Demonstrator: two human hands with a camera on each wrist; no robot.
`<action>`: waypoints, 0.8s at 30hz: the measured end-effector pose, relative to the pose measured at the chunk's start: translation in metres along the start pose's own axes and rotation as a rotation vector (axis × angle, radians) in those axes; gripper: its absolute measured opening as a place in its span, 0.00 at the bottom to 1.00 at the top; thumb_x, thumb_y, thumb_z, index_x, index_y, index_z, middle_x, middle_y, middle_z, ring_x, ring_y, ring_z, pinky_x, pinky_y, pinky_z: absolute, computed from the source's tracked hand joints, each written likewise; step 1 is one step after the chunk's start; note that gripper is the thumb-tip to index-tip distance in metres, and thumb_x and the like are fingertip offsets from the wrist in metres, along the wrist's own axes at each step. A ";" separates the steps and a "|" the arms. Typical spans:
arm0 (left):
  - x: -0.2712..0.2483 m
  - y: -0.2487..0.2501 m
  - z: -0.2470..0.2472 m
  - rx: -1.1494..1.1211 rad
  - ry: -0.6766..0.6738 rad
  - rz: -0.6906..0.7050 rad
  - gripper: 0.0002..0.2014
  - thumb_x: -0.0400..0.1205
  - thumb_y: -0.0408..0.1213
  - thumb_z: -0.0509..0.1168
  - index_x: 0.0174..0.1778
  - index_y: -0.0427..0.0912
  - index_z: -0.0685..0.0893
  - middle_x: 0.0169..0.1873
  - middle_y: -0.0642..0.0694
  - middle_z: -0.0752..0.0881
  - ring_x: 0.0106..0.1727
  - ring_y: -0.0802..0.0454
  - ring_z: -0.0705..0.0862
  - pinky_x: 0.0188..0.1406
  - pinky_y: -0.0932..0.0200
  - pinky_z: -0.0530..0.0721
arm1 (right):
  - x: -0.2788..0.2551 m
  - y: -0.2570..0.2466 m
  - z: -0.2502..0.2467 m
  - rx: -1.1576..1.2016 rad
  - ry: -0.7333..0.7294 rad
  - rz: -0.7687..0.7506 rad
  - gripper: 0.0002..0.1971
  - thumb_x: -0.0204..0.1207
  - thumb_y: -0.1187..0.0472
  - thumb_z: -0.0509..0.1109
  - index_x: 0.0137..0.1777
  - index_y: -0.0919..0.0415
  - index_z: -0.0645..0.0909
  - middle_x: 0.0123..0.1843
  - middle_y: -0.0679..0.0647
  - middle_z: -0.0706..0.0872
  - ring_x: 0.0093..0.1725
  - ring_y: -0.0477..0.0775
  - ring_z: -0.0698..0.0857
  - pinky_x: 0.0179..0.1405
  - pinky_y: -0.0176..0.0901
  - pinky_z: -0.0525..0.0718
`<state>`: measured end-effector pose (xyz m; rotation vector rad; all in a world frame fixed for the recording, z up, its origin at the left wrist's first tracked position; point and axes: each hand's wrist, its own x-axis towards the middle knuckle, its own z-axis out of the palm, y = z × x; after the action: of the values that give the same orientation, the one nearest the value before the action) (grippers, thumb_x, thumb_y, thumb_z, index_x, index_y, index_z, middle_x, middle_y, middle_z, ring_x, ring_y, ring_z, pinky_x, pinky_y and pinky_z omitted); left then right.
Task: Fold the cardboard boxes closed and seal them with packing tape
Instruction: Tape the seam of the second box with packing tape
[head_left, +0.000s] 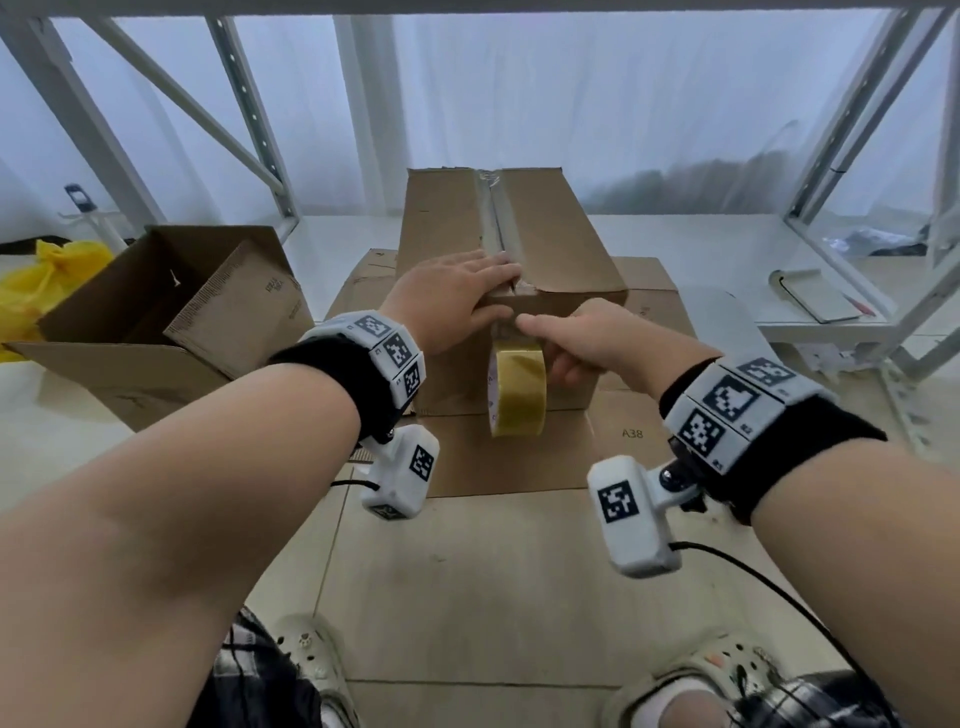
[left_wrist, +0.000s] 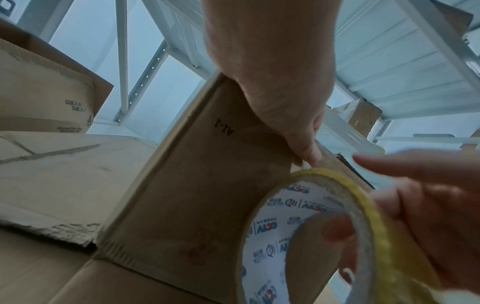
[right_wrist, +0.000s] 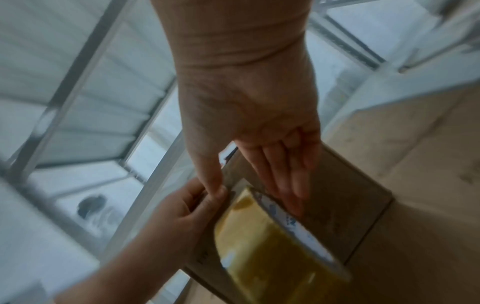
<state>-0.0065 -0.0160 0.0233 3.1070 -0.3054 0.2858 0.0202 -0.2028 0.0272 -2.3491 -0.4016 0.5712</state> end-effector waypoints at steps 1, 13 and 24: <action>0.001 0.001 -0.001 0.007 -0.004 0.001 0.28 0.85 0.56 0.53 0.81 0.55 0.61 0.80 0.53 0.64 0.81 0.51 0.62 0.78 0.51 0.62 | -0.002 -0.002 0.003 0.101 -0.099 0.090 0.21 0.77 0.45 0.70 0.52 0.65 0.83 0.40 0.56 0.90 0.37 0.51 0.85 0.46 0.43 0.83; 0.006 -0.001 0.003 0.011 0.006 0.015 0.29 0.84 0.56 0.56 0.80 0.52 0.65 0.78 0.48 0.69 0.78 0.46 0.66 0.75 0.49 0.65 | -0.003 -0.005 0.014 0.453 -0.194 0.219 0.12 0.74 0.62 0.75 0.53 0.66 0.80 0.45 0.61 0.88 0.45 0.57 0.89 0.43 0.48 0.88; 0.016 0.009 0.010 0.162 0.069 0.038 0.27 0.78 0.58 0.64 0.67 0.43 0.72 0.67 0.43 0.77 0.67 0.42 0.76 0.66 0.47 0.73 | 0.003 0.000 0.011 0.442 -0.231 0.212 0.15 0.74 0.58 0.76 0.54 0.67 0.81 0.47 0.62 0.89 0.44 0.57 0.89 0.42 0.47 0.89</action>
<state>0.0093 -0.0284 0.0161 3.2437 -0.3580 0.4385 0.0169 -0.1953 0.0189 -1.9155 -0.1095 0.9341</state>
